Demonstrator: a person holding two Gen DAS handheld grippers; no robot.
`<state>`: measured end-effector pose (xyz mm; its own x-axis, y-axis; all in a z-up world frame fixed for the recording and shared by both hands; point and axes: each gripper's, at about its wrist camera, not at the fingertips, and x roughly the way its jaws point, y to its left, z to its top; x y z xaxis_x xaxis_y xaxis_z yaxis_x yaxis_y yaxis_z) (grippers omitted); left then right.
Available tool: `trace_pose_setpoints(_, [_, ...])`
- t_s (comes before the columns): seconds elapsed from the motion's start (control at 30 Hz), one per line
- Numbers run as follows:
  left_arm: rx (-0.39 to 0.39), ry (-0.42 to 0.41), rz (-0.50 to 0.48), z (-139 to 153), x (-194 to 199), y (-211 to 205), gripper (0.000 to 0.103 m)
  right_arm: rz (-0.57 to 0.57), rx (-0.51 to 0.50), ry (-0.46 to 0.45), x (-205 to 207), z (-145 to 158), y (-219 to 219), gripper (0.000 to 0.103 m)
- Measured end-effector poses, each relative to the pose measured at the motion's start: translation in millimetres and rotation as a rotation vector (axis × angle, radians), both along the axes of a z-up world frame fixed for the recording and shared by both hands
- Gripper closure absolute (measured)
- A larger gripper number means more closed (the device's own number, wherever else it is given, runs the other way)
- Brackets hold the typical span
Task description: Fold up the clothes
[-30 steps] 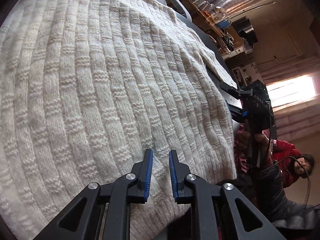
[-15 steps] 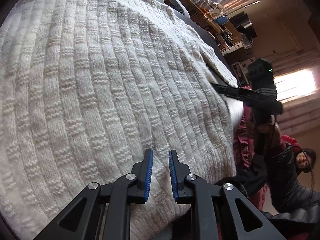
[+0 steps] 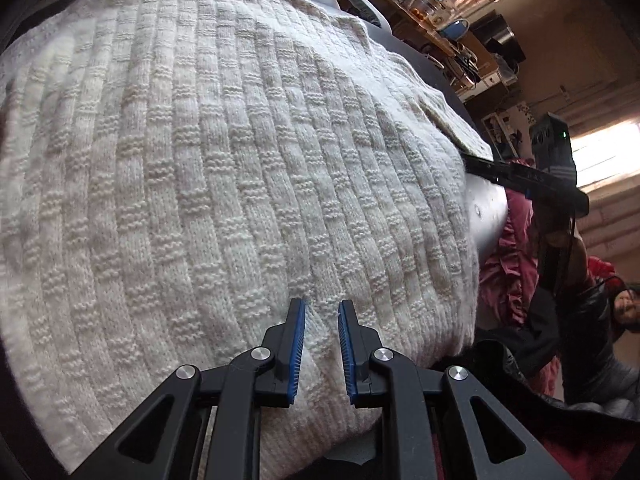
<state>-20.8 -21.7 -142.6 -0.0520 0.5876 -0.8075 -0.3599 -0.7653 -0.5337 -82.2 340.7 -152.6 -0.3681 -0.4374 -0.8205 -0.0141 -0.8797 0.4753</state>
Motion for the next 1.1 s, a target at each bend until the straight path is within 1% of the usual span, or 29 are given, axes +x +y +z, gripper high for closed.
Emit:
trace_pose_setpoints(0.03, [0.008,0.014,0.010,3.1,0.9,0.8,0.078,-0.024,-0.075,-0.009,8.2,-5.0,8.8,0.073])
trace_pose_setpoints(0.07, [0.020,0.028,0.012,7.2,1.7,4.0,0.076,-0.048,-0.150,-0.018,16.3,-9.9,17.7,0.071])
trace_pose_setpoints(0.13, [0.056,0.057,-0.002,17.1,0.5,12.8,0.071,-0.076,-0.248,-0.053,39.3,-19.4,26.2,0.061])
trace_pose_setpoints(0.17, [0.076,0.072,-0.019,22.9,-1.0,19.4,0.069,-0.091,-0.297,-0.071,50.7,-24.1,30.5,0.058])
trace_pose_setpoints(0.23, [0.101,0.099,-0.078,35.7,0.1,46.6,0.058,-0.097,-0.329,-0.082,72.8,-31.9,30.7,0.050])
trace_pose_setpoints(0.3, [0.125,0.121,-0.142,47.6,1.7,73.8,0.054,-0.098,-0.369,-0.070,93.3,-33.5,25.9,0.047])
trace_pose_setpoints(0.33, [0.130,0.126,-0.176,52.0,2.5,87.2,0.053,-0.090,-0.395,-0.066,100.5,-34.3,22.0,0.040])
trace_pose_setpoints(0.4, [0.132,0.125,-0.228,56.6,-2.2,120.5,0.051,-0.074,-0.431,-0.053,112.3,-35.3,13.2,0.033])
trace_pose_setpoints(0.43, [0.118,0.122,-0.240,57.6,-4.0,133.4,0.049,-0.065,-0.434,-0.043,115.2,-36.0,7.9,0.030])
trace_pose_setpoints(0.53, [0.071,0.111,-0.252,56.4,-10.8,162.8,0.048,-0.055,-0.417,-0.006,121.7,-35.6,-5.3,0.026])
trace_pose_setpoints(0.57, [0.056,0.106,-0.251,55.3,-13.3,170.6,0.048,-0.032,-0.432,-0.003,122.2,-36.1,-8.0,0.024])
trace_pose_setpoints(0.6, [0.055,0.088,-0.240,53.7,-16.4,173.6,0.048,-0.017,-0.489,-0.012,123.3,-40.0,-8.9,0.018])
trace_pose_setpoints(0.63, [0.055,0.076,-0.225,52.6,-19.6,174.6,0.048,-0.015,-0.575,-0.041,124.2,-48.2,-8.1,0.018])
trace_pose_setpoints(0.73, [0.038,0.076,-0.194,52.7,-27.2,175.0,0.048,-0.092,-0.784,-0.115,129.9,-74.9,0.2,0.018])
trace_pose_setpoints(0.8, [0.024,0.077,-0.189,53.0,-31.1,174.2,0.048,-0.099,-0.807,-0.099,134.1,-76.6,3.1,0.018])
trace_pose_setpoints(0.83, [0.014,0.081,-0.191,53.4,-32.9,175.7,0.048,-0.093,-0.787,-0.084,136.0,-74.5,2.3,0.019])
trace_pose_setpoints(0.87, [0.005,0.085,-0.194,54.1,-34.6,177.3,0.048,-0.088,-0.767,-0.070,138.0,-72.3,1.5,0.022])
trace_pose_setpoints(0.9, [-0.004,0.093,-0.203,57.1,-36.3,180.7,0.048,-0.098,-0.709,-0.060,140.2,-67.6,0.8,0.052])
trace_pose_setpoints(0.93, [-0.009,0.102,-0.221,61.4,-37.4,185.7,0.048,-0.105,-0.654,-0.031,142.9,-61.3,-0.3,0.092])
trace_pose_setpoints(0.97, [-0.011,0.103,-0.245,66.2,-38.2,192.3,0.046,-0.112,-0.599,-0.003,145.6,-55.1,-1.5,0.092])
trace_pose_setpoints(1.0, [-0.012,0.104,-0.270,71.0,-38.9,199.3,0.043,-0.107,-0.550,0.026,148.4,-46.5,-5.3,0.092])
trace_pose_setpoints(1.07, [-0.021,0.100,-0.329,78.6,-39.4,219.5,0.035,-0.006,-0.409,0.119,155.2,-16.5,-26.2,0.092])
trace_pose_setpoints(1.1, [-0.055,0.104,-0.358,78.1,-39.4,231.0,0.033,0.047,-0.337,0.164,158.7,-1.3,-39.2,0.092])
